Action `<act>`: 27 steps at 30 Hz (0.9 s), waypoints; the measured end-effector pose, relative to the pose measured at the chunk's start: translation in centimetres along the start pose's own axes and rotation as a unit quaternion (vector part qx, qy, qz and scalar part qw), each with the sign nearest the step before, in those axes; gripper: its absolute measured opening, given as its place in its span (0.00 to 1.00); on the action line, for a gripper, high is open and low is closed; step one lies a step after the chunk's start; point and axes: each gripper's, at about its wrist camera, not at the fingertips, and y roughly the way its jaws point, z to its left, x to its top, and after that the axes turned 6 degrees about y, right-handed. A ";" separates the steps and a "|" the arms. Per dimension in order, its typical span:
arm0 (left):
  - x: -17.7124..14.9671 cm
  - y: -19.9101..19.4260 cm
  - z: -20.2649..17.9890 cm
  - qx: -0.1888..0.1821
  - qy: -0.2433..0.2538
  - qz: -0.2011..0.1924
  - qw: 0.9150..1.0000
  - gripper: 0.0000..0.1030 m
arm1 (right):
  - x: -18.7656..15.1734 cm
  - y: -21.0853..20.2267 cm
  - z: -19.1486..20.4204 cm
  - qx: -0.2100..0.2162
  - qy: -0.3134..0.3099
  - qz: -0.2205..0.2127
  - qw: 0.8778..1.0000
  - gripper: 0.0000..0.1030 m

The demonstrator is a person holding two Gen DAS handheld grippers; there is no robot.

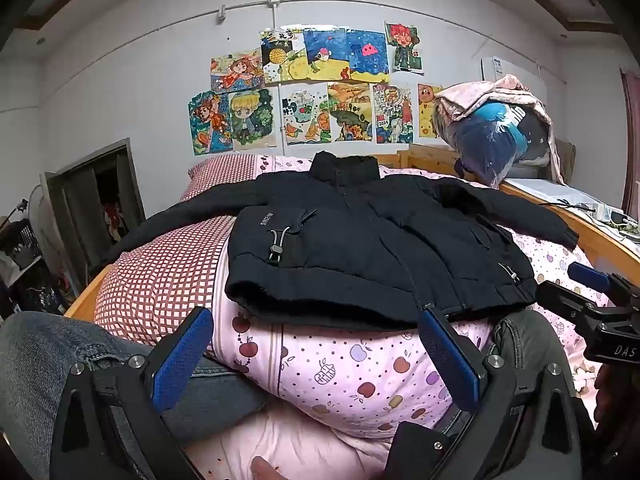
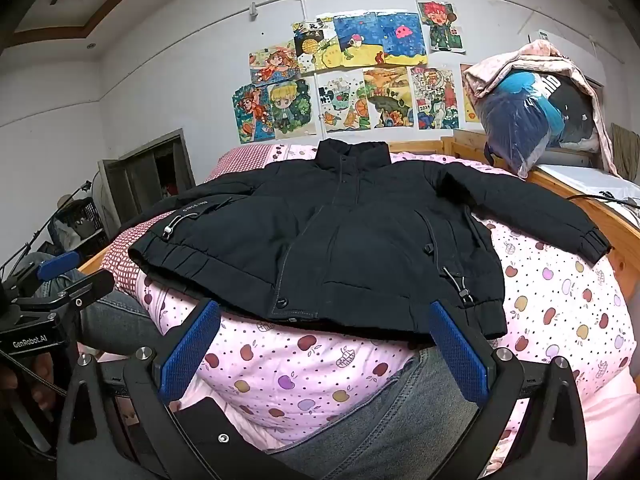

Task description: Fold large clothes

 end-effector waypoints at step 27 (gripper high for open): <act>-0.1 0.2 -0.1 -0.003 -0.002 0.000 1.000 1.00 | 0.0 0.0 0.0 0.001 0.000 -0.004 1.000 0.99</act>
